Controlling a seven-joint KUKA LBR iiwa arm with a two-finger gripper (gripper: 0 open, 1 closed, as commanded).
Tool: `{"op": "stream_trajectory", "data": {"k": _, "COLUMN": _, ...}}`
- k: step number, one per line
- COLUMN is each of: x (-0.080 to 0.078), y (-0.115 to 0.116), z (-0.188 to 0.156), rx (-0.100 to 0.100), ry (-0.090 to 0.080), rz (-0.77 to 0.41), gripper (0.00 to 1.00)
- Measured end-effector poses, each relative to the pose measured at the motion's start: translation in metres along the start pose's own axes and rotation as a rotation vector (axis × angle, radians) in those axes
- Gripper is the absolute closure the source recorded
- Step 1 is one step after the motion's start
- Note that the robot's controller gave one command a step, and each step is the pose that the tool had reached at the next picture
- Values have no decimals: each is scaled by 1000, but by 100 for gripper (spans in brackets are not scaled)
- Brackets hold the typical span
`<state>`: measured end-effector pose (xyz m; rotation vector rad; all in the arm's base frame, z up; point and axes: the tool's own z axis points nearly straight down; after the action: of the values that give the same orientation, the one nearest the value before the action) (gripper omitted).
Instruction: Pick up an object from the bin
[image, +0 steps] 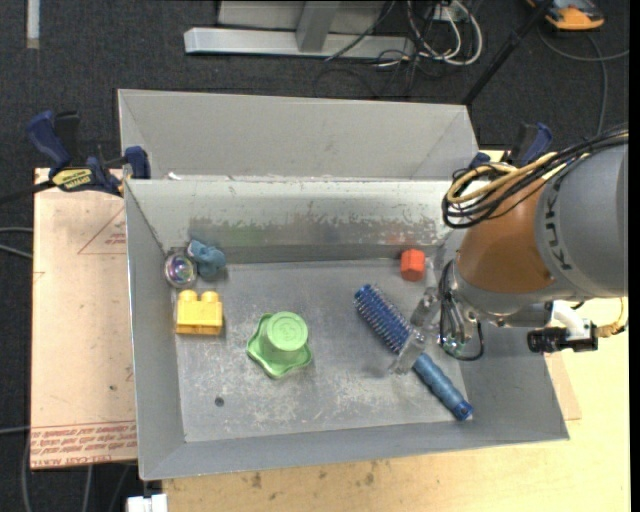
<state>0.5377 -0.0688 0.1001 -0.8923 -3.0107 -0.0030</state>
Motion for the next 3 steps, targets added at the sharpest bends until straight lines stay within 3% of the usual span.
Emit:
{"op": "stream_trajectory", "data": {"k": 1, "x": -50, "y": 68, "z": 0, "rx": -2, "ry": -4, "rz": 647, "gripper": 0}}
{"op": "stream_trajectory", "data": {"k": 2, "x": -97, "y": 31, "z": 26, "rx": -3, "ry": -13, "rz": 37, "gripper": 0}}
{"op": "stream_trajectory", "data": {"k": 3, "x": -99, "y": 33, "z": 24, "rx": -5, "ry": -20, "rz": 35, "gripper": 0}}
